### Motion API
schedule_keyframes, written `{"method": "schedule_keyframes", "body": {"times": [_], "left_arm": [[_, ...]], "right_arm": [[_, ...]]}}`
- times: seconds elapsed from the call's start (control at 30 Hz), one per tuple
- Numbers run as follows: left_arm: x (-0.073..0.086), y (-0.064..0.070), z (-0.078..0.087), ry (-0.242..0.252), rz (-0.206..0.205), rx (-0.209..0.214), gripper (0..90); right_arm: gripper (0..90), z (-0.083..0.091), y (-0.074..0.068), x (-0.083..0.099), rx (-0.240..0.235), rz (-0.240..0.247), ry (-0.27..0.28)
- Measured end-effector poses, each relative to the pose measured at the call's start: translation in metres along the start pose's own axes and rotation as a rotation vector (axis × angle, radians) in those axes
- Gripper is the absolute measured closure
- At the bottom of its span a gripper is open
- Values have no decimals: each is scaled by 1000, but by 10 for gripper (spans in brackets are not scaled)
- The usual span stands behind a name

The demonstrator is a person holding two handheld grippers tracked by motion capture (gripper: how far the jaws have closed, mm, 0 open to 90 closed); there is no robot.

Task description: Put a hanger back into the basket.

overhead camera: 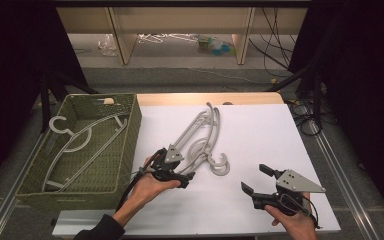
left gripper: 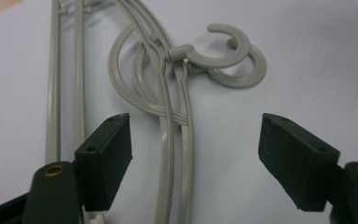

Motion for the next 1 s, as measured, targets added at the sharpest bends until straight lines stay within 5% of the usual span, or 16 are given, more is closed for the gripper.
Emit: {"method": "schedule_keyframes", "body": {"times": [0.2,0.3,0.33,0.57,0.6,0.67,1.0], "left_arm": [[-2,-9,-17,-52,19,16,296],[0,-14,-24,-118,10,46,308],[0,-15,-28,-117,18,42,309],[-1,-18,-38,-168,29,91,378],[-1,-19,-38,-201,11,94,388],[-1,-20,-40,-223,-2,100,415],[-2,-25,-47,-258,39,113,564]], "right_arm": [[179,0,0,0,-5,-2,3],[179,2,1,0,3,6,-25],[179,0,1,0,4,16,5],[179,1,0,0,2,1,-21],[179,-2,-1,1,-10,-10,9],[180,1,0,1,2,0,-17],[182,-2,1,0,3,9,19]]}}
Point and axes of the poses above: each handheld gripper's, and its own axes: z roughly backward along the jaws, x roughly out of its underside, y roughly to its right, the point moved 3 cm from there along -z, roughly forward along the jaws, and after that the axes turned 2 degrees about x, right-handed, at the moved point
